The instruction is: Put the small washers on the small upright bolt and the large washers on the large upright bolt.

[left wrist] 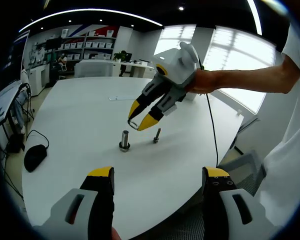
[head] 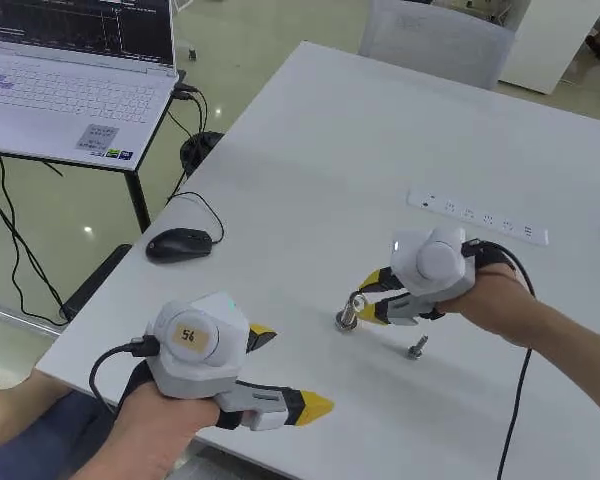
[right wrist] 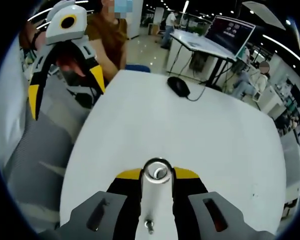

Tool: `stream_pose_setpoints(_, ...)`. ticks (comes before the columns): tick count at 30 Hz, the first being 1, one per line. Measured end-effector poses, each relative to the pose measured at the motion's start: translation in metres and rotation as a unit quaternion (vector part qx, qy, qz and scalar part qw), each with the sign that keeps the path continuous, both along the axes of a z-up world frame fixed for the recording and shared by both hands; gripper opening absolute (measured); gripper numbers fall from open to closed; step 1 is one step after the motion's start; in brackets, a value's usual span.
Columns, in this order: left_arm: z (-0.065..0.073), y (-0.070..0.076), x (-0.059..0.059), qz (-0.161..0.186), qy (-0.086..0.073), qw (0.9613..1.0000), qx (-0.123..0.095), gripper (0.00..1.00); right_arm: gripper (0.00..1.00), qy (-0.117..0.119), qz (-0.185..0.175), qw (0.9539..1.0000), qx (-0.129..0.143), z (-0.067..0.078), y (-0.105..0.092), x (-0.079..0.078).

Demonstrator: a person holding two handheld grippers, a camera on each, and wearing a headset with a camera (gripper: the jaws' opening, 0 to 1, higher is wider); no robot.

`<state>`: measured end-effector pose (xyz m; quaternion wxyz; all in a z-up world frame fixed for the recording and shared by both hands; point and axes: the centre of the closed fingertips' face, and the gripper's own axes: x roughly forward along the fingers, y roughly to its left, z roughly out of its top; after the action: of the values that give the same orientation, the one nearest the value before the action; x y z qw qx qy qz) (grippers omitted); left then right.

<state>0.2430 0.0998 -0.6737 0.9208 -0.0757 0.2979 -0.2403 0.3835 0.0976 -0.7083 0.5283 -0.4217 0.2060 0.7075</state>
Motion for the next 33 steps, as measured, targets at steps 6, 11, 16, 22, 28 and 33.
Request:
stream_pose_setpoints(6,0.0,-0.001,0.0,-0.001,-0.001,1.0,0.001,0.71,0.23,-0.008,-0.006,0.9999,-0.008,-0.003,0.005,0.011)
stream_pose_setpoints(11,0.001,-0.001,0.0,-0.003,-0.001,1.0,0.002,0.71,0.23,-0.013,-0.001,0.9995,-0.029,-0.018,0.007,0.013)
stream_pose_setpoints(16,0.0,0.0,-0.001,-0.002,0.001,1.0,0.002,0.71,0.23,-0.018,0.002,0.9985,-0.051,-0.032,0.007,0.015)
stream_pose_setpoints(22,-0.002,0.002,-0.002,0.003,0.003,1.0,0.001,0.71,0.23,-0.017,0.002,0.9978,-0.065,-0.039,0.006,0.016)
stream_pose_setpoints(28,-0.002,0.002,-0.002,0.004,0.003,1.0,0.0,0.71,0.23,-0.017,0.003,0.9972,-0.073,-0.045,0.006,0.017)
stream_pose_setpoints(33,-0.003,0.002,-0.001,0.004,0.004,1.0,0.0,0.71,0.23,-0.015,0.003,0.9971,-0.075,-0.046,0.008,0.017)
